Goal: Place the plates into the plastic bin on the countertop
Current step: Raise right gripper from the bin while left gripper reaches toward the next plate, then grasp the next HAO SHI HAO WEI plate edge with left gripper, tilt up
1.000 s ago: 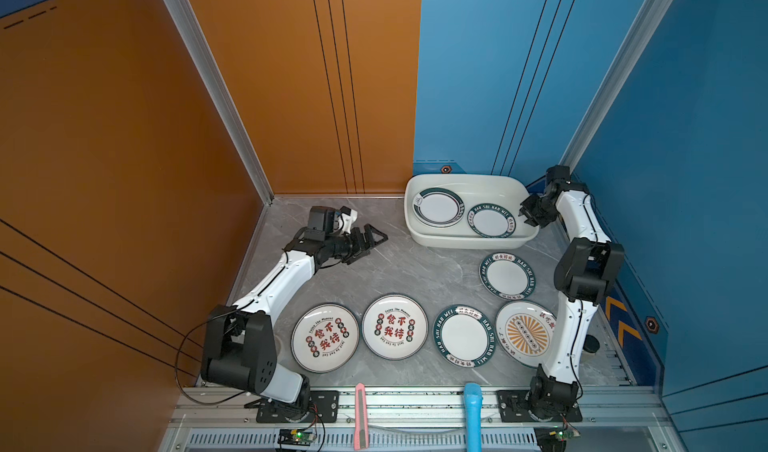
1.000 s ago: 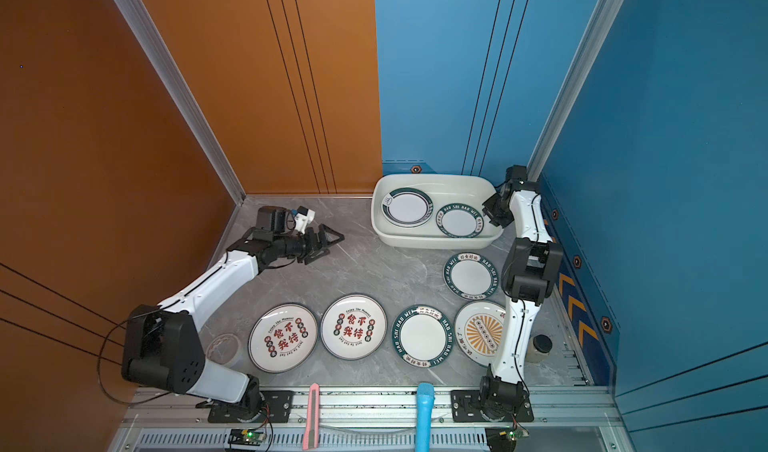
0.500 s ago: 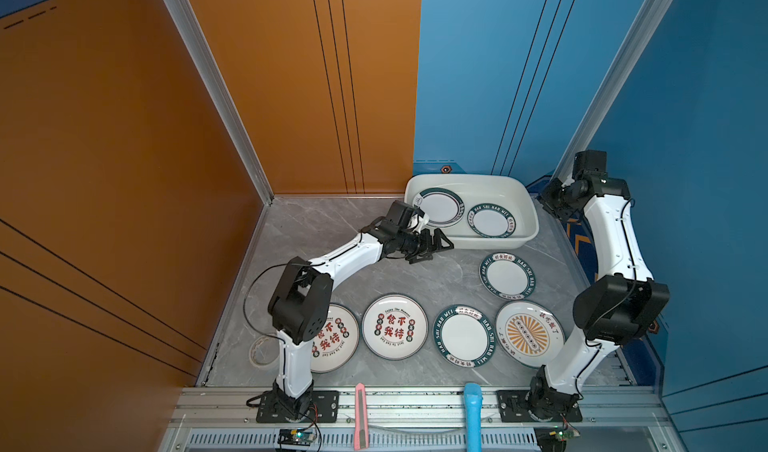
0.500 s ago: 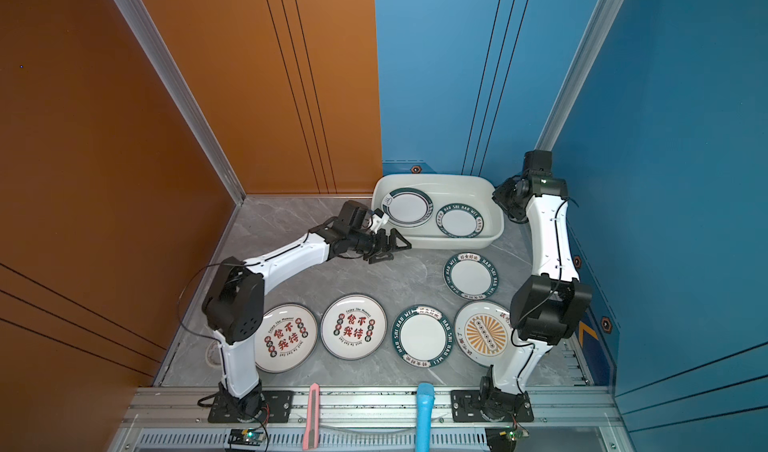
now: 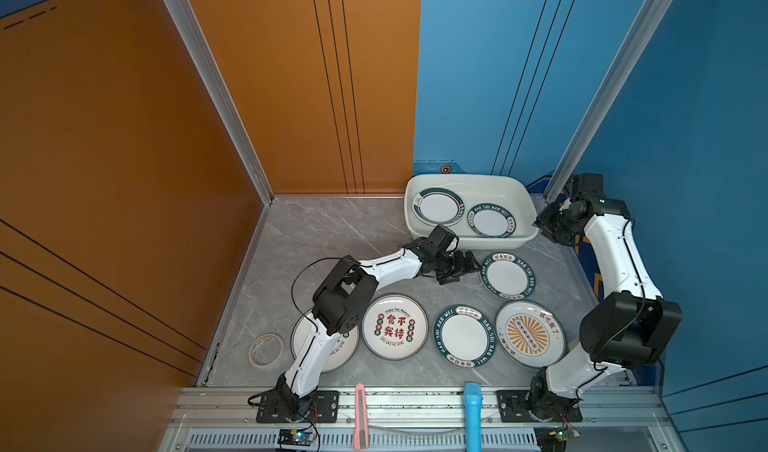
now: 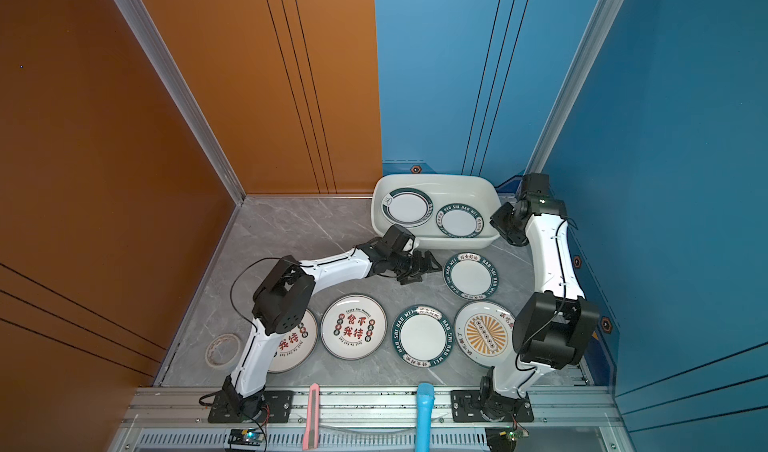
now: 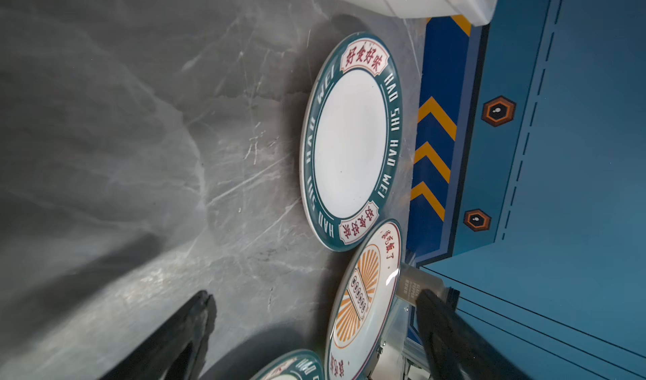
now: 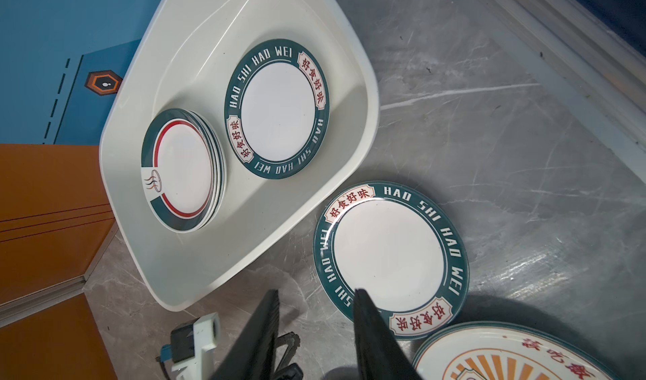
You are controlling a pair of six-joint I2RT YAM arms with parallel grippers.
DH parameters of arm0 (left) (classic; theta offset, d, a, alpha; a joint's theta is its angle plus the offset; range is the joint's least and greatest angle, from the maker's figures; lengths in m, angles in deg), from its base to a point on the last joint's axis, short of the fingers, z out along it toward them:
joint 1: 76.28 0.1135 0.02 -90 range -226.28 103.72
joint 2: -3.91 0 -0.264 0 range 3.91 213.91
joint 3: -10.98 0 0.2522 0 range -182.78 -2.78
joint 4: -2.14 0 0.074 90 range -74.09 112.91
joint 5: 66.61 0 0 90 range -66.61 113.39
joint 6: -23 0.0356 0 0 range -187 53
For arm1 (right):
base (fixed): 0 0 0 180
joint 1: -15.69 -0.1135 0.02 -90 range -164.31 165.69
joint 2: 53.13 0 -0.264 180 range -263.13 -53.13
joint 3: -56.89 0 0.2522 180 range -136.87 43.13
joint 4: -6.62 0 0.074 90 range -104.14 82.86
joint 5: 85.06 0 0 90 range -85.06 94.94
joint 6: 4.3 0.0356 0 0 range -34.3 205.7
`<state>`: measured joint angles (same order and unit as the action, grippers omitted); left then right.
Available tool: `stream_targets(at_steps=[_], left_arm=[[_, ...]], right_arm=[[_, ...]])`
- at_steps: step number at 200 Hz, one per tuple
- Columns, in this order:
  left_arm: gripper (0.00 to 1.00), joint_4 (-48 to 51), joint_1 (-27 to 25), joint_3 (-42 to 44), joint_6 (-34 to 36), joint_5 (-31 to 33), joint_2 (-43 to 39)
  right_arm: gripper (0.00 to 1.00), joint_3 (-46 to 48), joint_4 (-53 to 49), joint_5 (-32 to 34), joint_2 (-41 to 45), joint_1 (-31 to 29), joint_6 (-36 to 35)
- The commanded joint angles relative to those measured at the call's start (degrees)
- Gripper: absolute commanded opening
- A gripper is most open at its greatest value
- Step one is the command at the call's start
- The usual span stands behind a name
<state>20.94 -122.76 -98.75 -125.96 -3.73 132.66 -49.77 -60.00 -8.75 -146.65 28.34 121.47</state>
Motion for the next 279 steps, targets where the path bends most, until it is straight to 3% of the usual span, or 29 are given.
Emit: stream_targets(at_steps=[1, 63, 72, 160, 279], left_arm=[[0.91, -4.5, -1.5, -1.0, -4.6, 4.2, 3.2], [0.87, -7.5, -4.3, -3.8, -10.1, 9.1, 9.2], [0.8, -8.4, -4.5, -3.8, -11.0, 9.4, 10.0], [0.43, -8.0, -4.9, -7.7, -10.1, 6.3, 15.1], [0.12, -13.1, -4.2, -3.5, -11.8, 6.4, 14.2]], right_arm=[[0.38, 2.4, 0.8, -0.8, 2.5, 0.4, -1.0], [0.38, 8.9, 1.3, -1.5, 8.2, 1.1, -1.5], [0.38, 9.6, 1.3, -1.9, 8.8, 1.4, -1.6], [0.38, 14.3, 1.3, -3.2, 13.2, 3.0, -1.2], [0.38, 14.4, 1.4, -3.8, 12.4, 2.7, -1.6]])
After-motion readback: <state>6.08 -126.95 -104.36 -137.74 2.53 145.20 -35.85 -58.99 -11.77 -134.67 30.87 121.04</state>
